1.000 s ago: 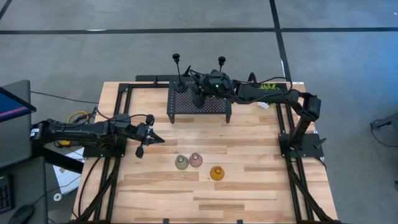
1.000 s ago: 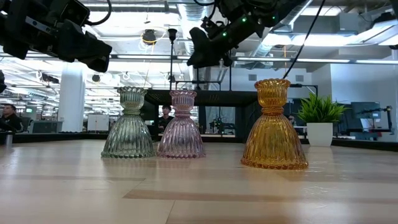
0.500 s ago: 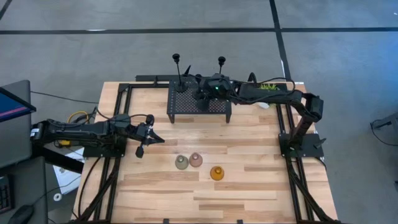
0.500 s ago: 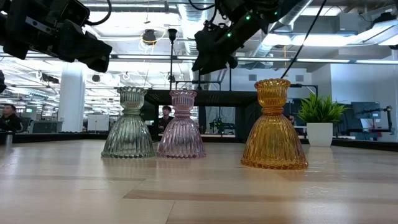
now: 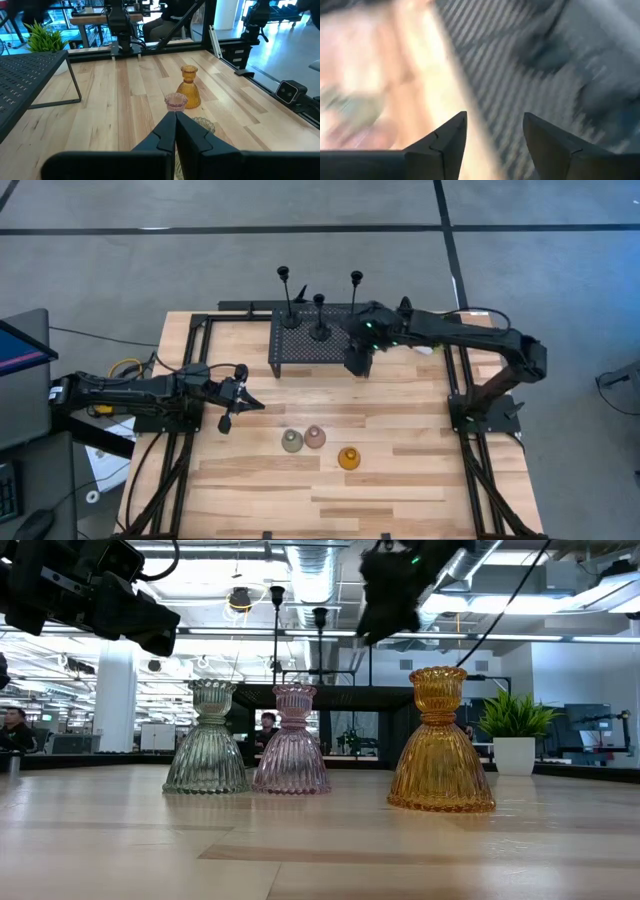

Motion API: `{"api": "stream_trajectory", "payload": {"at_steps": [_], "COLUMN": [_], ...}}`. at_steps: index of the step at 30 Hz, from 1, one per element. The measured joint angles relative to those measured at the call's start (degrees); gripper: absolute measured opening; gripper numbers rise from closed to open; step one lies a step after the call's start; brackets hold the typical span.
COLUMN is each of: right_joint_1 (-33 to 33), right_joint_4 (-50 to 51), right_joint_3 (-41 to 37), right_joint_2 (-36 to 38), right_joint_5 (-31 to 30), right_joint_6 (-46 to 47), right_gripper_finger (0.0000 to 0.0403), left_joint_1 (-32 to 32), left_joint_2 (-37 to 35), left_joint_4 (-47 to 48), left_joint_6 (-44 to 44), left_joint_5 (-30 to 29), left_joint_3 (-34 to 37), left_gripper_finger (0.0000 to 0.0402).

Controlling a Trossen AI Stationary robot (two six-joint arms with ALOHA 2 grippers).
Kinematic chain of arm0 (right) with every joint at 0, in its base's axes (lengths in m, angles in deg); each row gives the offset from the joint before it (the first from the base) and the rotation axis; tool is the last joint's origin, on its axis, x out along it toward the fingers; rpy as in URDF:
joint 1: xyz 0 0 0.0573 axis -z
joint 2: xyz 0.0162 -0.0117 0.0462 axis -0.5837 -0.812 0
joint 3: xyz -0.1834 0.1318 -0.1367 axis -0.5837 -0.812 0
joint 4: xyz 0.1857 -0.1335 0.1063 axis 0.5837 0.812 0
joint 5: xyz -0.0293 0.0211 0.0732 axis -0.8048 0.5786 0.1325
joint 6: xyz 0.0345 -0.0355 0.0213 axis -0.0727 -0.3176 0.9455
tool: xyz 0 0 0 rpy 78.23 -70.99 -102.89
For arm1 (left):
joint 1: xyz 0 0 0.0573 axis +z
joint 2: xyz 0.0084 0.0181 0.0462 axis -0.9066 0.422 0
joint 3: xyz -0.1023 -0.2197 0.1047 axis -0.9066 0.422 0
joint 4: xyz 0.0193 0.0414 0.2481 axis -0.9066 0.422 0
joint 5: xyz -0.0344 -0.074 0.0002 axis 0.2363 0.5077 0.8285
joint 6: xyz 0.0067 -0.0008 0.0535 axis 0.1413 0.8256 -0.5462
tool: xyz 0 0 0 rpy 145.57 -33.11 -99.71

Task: Pick & Place candle stick holders
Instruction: Put the orange glass candle holder on the shelf

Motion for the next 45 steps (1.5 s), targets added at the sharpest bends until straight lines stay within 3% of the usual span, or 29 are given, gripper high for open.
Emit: {"api": "stream_trajectory", "payload": {"at_steps": [3, 6, 11, 14, 24, 31, 38, 45], "right_joint_1": [-2.2, -5.9, -13.4, -17.8, -28.3, -33.6, -37.3, -39.2], "right_joint_4": [9.6, 19.0, 21.1, 16.7, 0.5, -14.9, -33.9, -34.9], "right_joint_3": [0.0, 0.0, -2.1, -5.3, -23.3, -37.5, -46.4, -47.5], "right_joint_2": [2.5, 4.7, 8.1, 10.8, 18.4, 22.0, 20.9, 14.5], "right_joint_5": [4.4, 4.8, 4.8, 4.1, -7.9, -8.2, -6.4, -5.0], "right_joint_6": [2.7, 3.3, 5.4, 6.3, 10.0, 17.2, 18.3, 17.8], "right_gripper_finger": [0.0173, 0.0158, 0.0128, 0.0111, 0.0068, 0.0049, 0.0045, 0.0044], "left_joint_1": [0.0, 0.0, 0.0, 0.0, 0.0, 0.0, 0.0, 0.0], "left_joint_2": [0.0, 0.0, 0.0, 0.0, 0.0, 0.0, 0.0, 0.0], "left_joint_4": [0.0, 0.0, 0.0, 0.0, 0.0, 0.0, 0.0, 0.0], "left_joint_6": [0.0, 0.0, 0.0, 0.2, 1.7, 2.1, 1.9, 1.9], "left_joint_5": [0.0, 0.0, 0.0, 0.0, 0.0, 0.0, 0.0, 0.0], "left_joint_3": [0.0, 0.0, 0.0, 0.0, 0.0, 0.0, 0.0, 0.0], "left_gripper_finger": [0.0010, 0.0010, 0.0010, 0.0010, 0.0010, 0.0010, 0.0010, 0.0010]}}
